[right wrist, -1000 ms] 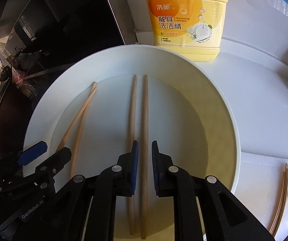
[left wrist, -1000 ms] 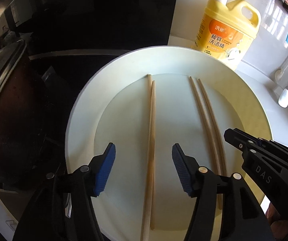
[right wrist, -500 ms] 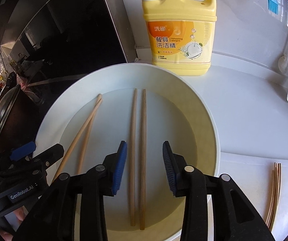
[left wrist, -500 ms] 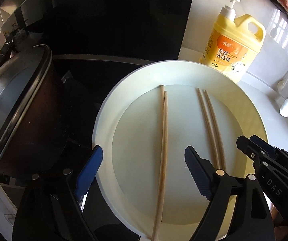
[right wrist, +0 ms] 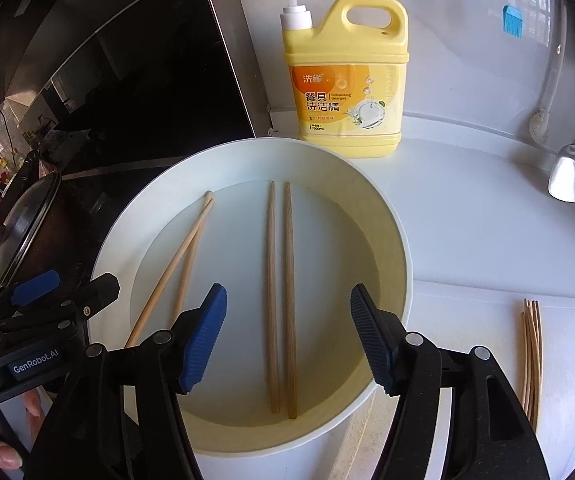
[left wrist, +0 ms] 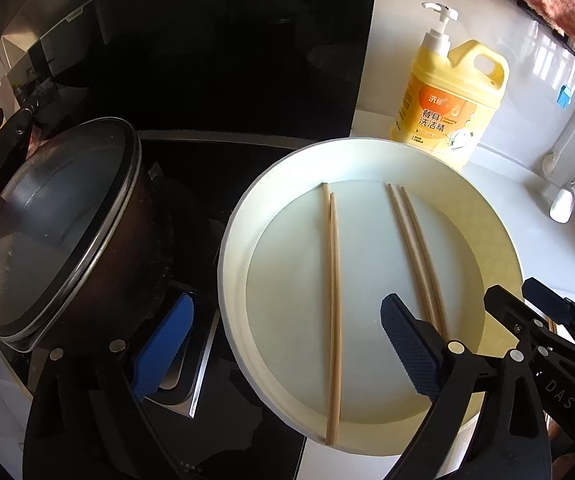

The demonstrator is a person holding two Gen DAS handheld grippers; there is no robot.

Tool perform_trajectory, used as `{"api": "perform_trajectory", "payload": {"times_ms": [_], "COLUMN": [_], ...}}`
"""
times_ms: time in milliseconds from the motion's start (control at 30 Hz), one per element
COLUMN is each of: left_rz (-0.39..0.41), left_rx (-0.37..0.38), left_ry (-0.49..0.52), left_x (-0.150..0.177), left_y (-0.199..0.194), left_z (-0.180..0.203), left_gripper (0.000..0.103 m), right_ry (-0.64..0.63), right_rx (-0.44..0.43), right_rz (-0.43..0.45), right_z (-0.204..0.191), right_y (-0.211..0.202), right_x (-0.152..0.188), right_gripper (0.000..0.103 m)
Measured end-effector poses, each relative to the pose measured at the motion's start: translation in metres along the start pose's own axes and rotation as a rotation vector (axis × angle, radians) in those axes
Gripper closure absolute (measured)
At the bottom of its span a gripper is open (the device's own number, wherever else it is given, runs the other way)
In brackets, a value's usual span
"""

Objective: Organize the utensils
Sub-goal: 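Raise both open tools away from the basin toward the cutting board, then lower both open tools over the chopstick bundle and spread the chopsticks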

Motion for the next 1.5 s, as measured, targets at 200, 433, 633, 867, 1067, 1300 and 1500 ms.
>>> {"api": "perform_trajectory", "payload": {"times_ms": [200,433,633,867,1067,1300,1500], "left_rz": [0.021,0.050,0.066,0.091,0.088,0.077,0.063], "left_rx": [-0.001,0.009,0.077,0.151,0.178,0.136,0.064], "left_ry": [0.028,0.115,0.157,0.201,0.197,0.109,0.044], "left_x": [0.006,0.011,0.025,0.037,0.058,0.095,0.124], "left_y": [-0.015,-0.031,-0.043,-0.050,-0.054,-0.056,-0.051], "left_z": [0.003,0.025,0.059,0.113,0.160,0.201,0.217], "left_gripper": [0.008,0.007,0.006,0.006,0.006,0.006,0.006], "right_ry": [0.052,0.108,0.151,0.225,0.261,0.210,0.157], "right_rx": [0.030,0.060,0.095,0.189,0.246,0.214,0.142], "right_rz": [0.046,0.041,0.058,0.072,0.066,0.054,0.060], "right_z": [0.009,0.027,0.055,0.118,0.182,0.239,0.262], "right_y": [-0.023,-0.045,-0.069,-0.102,-0.121,-0.125,-0.111], "right_x": [0.018,0.042,0.062,0.101,0.135,0.160,0.169], "right_gripper": [0.036,0.034,0.033,0.033,0.033,0.033,0.033]}}
Point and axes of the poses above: each gripper's, at about its wrist camera, not at the fingertips, and y roughly the way its jaws point, z to its right, x to its underside, the point moved 4 cm from there along y, roughly the way its jaws point, and after that the axes turned 2 degrees about -z, right-handed, at the moved point
